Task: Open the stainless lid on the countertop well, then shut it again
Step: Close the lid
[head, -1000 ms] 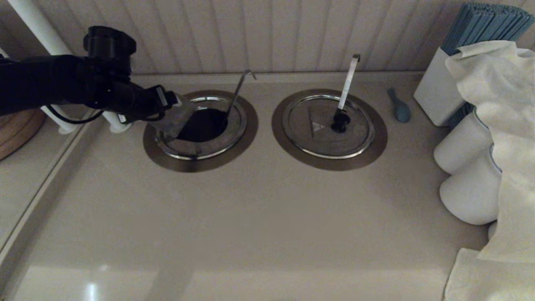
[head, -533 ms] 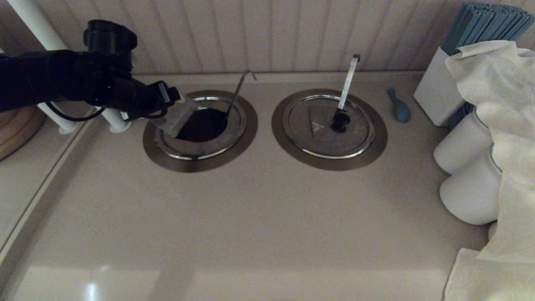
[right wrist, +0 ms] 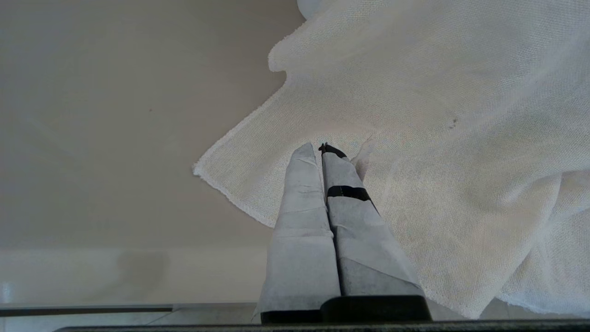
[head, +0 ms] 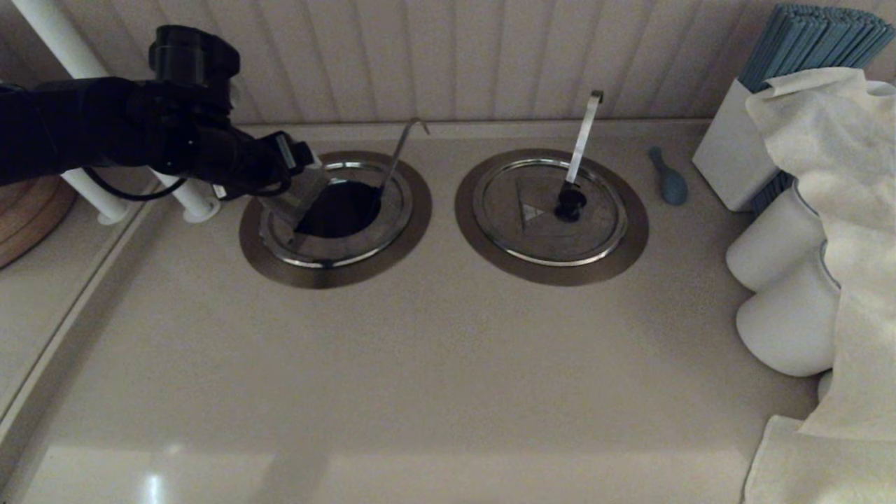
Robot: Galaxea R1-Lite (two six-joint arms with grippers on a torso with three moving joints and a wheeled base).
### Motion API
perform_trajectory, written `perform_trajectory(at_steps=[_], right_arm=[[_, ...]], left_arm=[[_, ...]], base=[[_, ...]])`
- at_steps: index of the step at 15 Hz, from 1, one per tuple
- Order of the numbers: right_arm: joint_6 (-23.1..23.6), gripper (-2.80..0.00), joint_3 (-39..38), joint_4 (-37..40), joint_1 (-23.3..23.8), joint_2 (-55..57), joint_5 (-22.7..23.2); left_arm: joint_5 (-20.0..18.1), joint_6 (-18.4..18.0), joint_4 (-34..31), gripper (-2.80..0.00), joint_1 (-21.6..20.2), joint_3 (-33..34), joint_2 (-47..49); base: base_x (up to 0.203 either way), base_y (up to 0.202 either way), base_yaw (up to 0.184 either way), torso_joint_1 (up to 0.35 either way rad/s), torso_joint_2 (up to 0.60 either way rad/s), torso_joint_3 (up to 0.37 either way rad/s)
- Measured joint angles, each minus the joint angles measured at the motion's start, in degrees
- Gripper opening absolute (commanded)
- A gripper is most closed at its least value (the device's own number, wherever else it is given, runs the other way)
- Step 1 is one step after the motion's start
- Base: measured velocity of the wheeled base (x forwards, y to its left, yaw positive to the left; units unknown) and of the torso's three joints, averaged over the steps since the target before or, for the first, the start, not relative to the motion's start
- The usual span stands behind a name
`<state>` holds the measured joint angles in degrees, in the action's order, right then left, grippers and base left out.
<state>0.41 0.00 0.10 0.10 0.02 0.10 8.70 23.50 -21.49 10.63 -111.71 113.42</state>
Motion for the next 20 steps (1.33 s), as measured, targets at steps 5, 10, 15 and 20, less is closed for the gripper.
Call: perform_trajectory(at_steps=[5,10,15,20], right_arm=[[0.0,-2.80,0.0,0.0,0.0,0.0,0.0],[0.0,-2.80,0.0,0.0,0.0,0.0,0.0],[0.0,-2.80,0.0,0.0,0.0,0.0,0.0],[0.0,-2.80,0.0,0.0,0.0,0.0,0.0]], left_arm=[[0.1,0.0,0.0,0.00,2.0,1.1,-1.1],[0.3,0.3,0.0,0.00,4.5,2.4,-2.1],[0.3,0.3,0.0,0.00,5.9,3.4,-4.0],[0.3,0.3,0.0,0.00,8.7,5.1,-5.5]], base=[[0.000,0.000,0.000,0.000,0.00,0.000],[0.000,0.000,0.000,0.000,0.00,0.000],[0.000,0.000,0.000,0.000,0.00,0.000],[0.000,0.000,0.000,0.000,0.00,0.000]])
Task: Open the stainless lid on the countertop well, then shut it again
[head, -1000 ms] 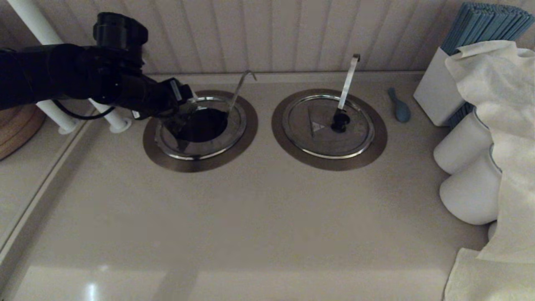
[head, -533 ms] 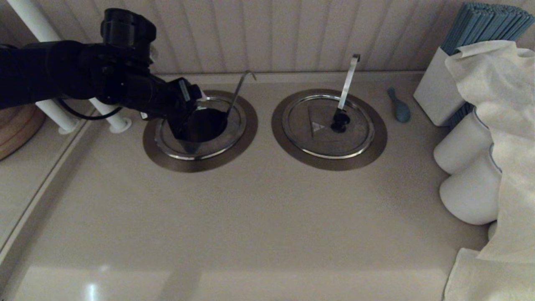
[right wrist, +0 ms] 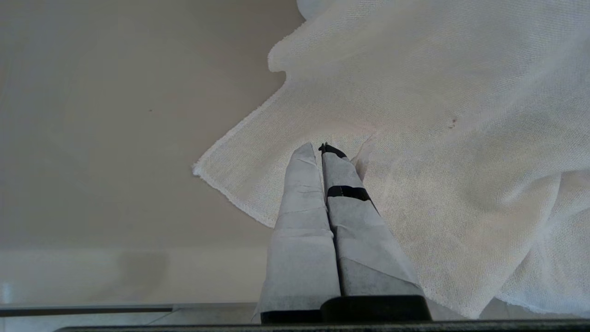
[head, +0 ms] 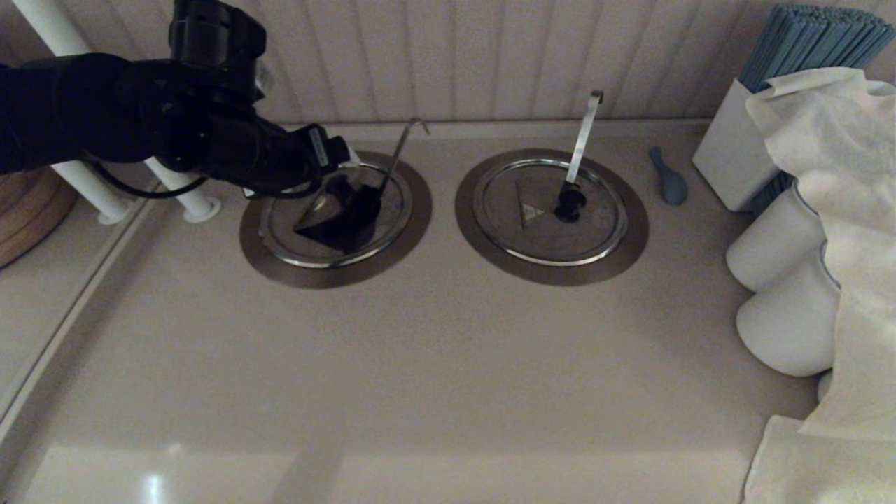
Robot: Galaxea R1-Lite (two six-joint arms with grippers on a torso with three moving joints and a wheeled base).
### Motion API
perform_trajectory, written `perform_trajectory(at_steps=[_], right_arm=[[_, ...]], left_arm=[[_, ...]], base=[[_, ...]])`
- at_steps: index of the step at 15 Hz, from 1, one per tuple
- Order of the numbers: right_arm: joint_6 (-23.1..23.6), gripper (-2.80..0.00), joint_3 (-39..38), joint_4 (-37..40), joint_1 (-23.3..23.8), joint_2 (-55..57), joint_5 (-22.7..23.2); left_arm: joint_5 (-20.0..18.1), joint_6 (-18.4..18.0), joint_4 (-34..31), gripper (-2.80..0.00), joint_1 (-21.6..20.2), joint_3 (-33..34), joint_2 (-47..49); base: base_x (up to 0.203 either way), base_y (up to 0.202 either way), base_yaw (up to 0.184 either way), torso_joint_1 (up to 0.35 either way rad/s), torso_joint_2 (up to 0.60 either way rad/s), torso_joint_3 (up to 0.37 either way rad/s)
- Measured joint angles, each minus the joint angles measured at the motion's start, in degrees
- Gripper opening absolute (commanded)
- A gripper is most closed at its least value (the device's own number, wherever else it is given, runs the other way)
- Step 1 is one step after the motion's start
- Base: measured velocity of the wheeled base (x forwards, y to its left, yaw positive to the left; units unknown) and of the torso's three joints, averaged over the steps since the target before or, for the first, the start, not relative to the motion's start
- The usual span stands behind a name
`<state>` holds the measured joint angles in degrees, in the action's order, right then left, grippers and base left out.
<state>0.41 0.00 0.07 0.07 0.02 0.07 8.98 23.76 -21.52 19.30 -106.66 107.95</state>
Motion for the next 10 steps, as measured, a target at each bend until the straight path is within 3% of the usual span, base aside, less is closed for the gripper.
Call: perform_trajectory(at_steps=[10], right_arm=[[0.0,-2.80,0.0,0.0,0.0,0.0,0.0]], left_arm=[[-0.1,-0.2,0.0,0.00,0.9,0.6,-2.3]], base=[[0.000,0.000,0.000,0.000,0.00,0.000]])
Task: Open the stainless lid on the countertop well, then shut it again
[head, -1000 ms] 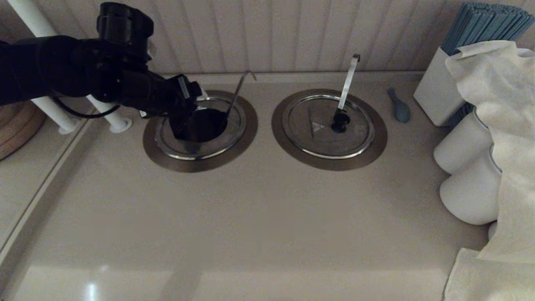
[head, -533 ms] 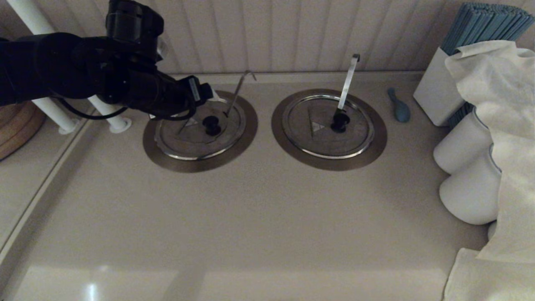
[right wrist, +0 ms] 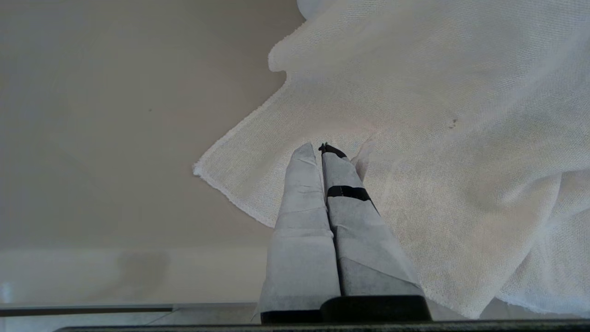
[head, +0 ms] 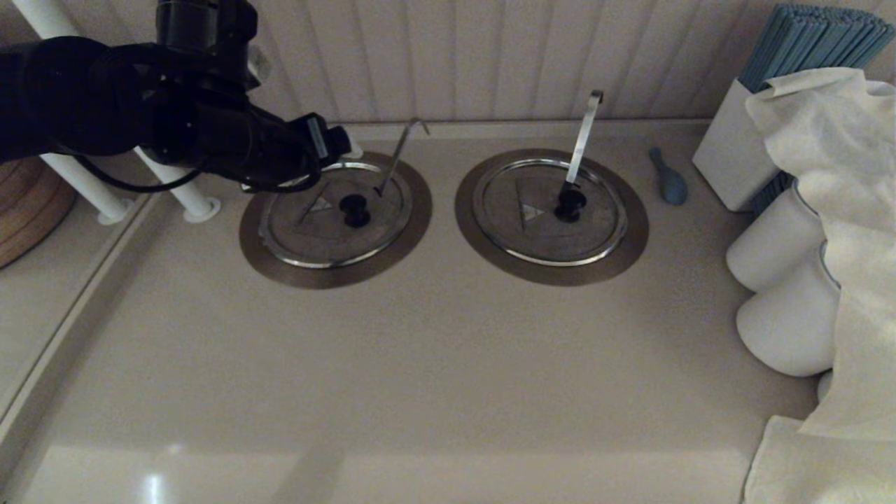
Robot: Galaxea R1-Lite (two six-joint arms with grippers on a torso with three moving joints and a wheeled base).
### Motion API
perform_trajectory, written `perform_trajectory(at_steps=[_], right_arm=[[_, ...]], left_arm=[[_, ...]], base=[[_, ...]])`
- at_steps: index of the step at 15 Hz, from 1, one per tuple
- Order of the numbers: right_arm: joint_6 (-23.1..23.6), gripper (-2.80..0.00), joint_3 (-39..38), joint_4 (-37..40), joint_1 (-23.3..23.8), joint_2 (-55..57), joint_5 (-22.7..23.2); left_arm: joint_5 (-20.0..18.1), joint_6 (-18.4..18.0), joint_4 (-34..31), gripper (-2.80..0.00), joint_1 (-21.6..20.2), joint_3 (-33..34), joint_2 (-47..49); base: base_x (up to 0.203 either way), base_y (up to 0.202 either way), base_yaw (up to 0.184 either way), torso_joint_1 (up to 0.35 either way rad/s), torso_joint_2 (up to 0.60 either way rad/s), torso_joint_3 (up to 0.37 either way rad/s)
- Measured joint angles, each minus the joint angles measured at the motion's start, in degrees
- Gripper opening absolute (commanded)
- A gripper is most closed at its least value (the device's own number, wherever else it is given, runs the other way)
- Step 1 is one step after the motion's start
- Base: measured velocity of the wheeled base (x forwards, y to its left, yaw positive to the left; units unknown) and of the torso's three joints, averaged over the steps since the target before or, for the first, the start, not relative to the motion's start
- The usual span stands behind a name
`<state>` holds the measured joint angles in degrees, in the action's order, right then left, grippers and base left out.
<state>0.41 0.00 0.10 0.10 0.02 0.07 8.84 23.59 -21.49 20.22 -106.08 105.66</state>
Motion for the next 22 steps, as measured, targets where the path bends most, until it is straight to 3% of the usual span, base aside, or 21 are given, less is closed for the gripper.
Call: perform_trajectory(at_steps=[3,6,7,10,13,18,22], right_arm=[[0.0,-2.80,0.0,0.0,0.0,0.0,0.0],[0.0,-2.80,0.0,0.0,0.0,0.0,0.0],[0.0,-2.80,0.0,0.0,0.0,0.0,0.0],[0.0,-2.80,0.0,0.0,0.0,0.0,0.0],[0.0,-2.80,0.0,0.0,0.0,0.0,0.0],[0.0,-2.80,0.0,0.0,0.0,0.0,0.0],[0.0,-2.80,0.0,0.0,0.0,0.0,0.0]], left_arm=[[-0.7,-2.0,-0.1,0.00,0.0,2.3,-2.8],[-4.1,-9.7,1.1,0.00,-0.1,10.3,-9.9],[-5.5,-12.5,2.4,-2.80,-0.1,13.6,-13.3],[-7.2,-17.5,6.0,-2.80,-0.1,21.9,-24.8],[-6.3,-21.8,7.1,-2.80,-0.2,31.0,-36.5],[7.3,-24.1,6.9,-2.80,-0.4,47.8,-56.3],[10.2,-24.4,-2.8,-2.80,-3.3,49.4,-69.6]], base=[[0.000,0.000,0.000,0.000,0.00,0.000],[0.000,0.000,0.000,0.000,0.00,0.000],[0.000,0.000,0.000,0.000,0.00,0.000],[0.000,0.000,0.000,0.000,0.00,0.000],[0.000,0.000,0.000,0.000,0.00,0.000],[0.000,0.000,0.000,0.000,0.00,0.000],[0.000,0.000,0.000,0.000,0.00,0.000]])
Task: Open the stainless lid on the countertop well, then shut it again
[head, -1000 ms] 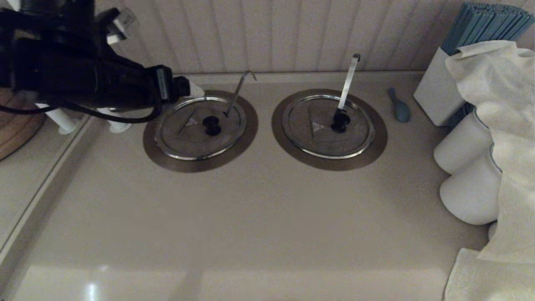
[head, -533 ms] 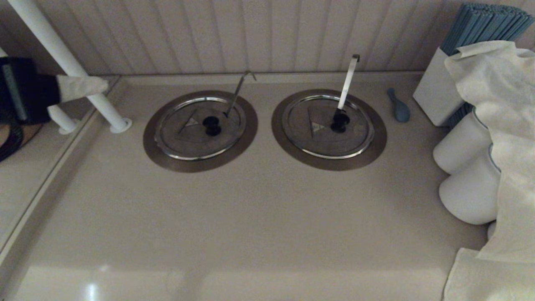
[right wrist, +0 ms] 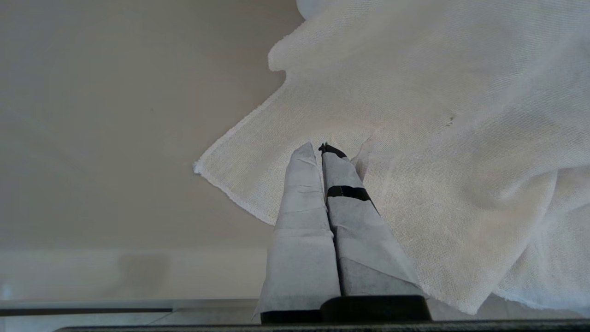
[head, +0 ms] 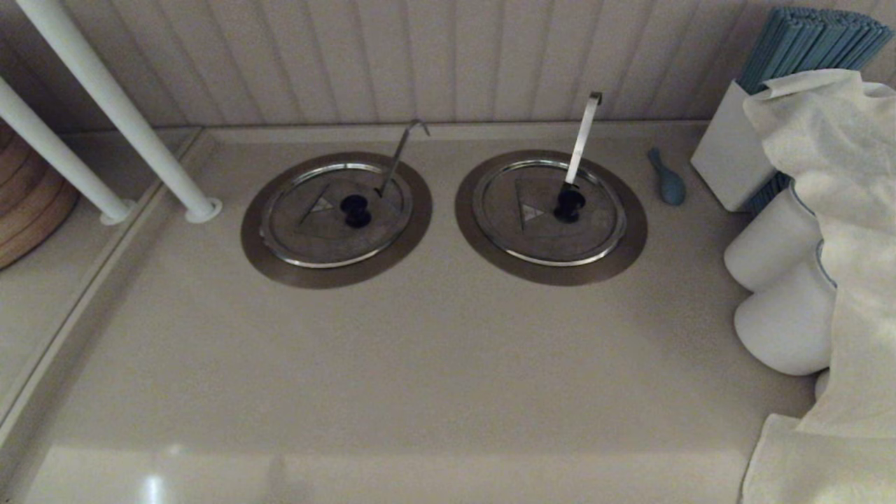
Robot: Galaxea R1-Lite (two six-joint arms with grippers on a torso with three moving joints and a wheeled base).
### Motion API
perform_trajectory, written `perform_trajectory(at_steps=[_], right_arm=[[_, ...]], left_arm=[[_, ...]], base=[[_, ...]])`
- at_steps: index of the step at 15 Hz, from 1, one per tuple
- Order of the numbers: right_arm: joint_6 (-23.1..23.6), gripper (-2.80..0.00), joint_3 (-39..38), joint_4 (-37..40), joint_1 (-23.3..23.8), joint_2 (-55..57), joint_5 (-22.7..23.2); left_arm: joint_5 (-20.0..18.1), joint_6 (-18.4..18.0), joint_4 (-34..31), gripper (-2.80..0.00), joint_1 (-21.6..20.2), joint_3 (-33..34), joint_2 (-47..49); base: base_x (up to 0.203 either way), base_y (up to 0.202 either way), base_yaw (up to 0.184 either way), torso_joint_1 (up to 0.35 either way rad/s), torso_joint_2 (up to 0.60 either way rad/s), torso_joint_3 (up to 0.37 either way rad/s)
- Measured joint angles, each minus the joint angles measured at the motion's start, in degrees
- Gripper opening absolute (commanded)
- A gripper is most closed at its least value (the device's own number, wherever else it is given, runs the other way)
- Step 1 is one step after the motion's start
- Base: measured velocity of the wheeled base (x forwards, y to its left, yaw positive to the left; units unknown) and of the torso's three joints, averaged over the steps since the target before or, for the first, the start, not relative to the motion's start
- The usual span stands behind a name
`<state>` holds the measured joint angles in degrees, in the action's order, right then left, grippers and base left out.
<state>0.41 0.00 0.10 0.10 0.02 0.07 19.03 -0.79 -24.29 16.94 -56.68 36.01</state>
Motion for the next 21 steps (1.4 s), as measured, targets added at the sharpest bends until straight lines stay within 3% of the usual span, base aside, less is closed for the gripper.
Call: perform_trajectory(at_steps=[2,5,9,12,13,15,18,21], right_arm=[[0.0,-2.80,0.0,0.0,0.0,0.0,0.0],[0.0,-2.80,0.0,0.0,0.0,0.0,0.0],[0.0,-2.80,0.0,0.0,0.0,0.0,0.0],[0.0,-2.80,0.0,0.0,0.0,0.0,0.0],[0.0,-2.80,0.0,0.0,0.0,0.0,0.0],[0.0,-2.80,0.0,0.0,0.0,0.0,0.0],[0.0,-2.80,0.0,0.0,0.0,0.0,0.0],[0.0,-2.80,0.0,0.0,0.0,0.0,0.0]], left_arm=[[-0.1,0.1,-4.5,-2.80,-4.3,-0.7,-4.8],[-0.4,1.1,-5.1,-2.80,-9.8,1.7,-10.8],[-1.1,1.0,-5.1,-2.80,-12.7,2.6,-17.3],[5.6,1.9,-5.3,-2.80,-13.0,-0.3,-19.4],[8.1,0.7,-5.3,-2.80,-13.0,-1.3,-19.7],[8.0,-2.4,-5.3,-2.80,-15.4,-2.3,-20.5],[0.2,-3.8,-4.9,-2.80,-19.1,-2.6,-22.0],[-13.9,-4.8,-6.2,-2.80,-18.1,3.0,-28.6]], base=[[0.000,0.000,0.000,0.000,0.00,0.000],[0.000,0.000,0.000,0.000,0.00,0.000],[0.000,0.000,0.000,0.001,0.00,0.007],[0.000,0.000,0.000,0.000,0.00,0.000],[0.000,0.000,0.000,0.000,0.00,0.000],[0.000,0.000,0.000,0.000,0.00,0.000],[0.000,0.000,0.000,0.002,0.00,0.012],[0.000,0.000,0.000,0.000,0.00,0.000]])
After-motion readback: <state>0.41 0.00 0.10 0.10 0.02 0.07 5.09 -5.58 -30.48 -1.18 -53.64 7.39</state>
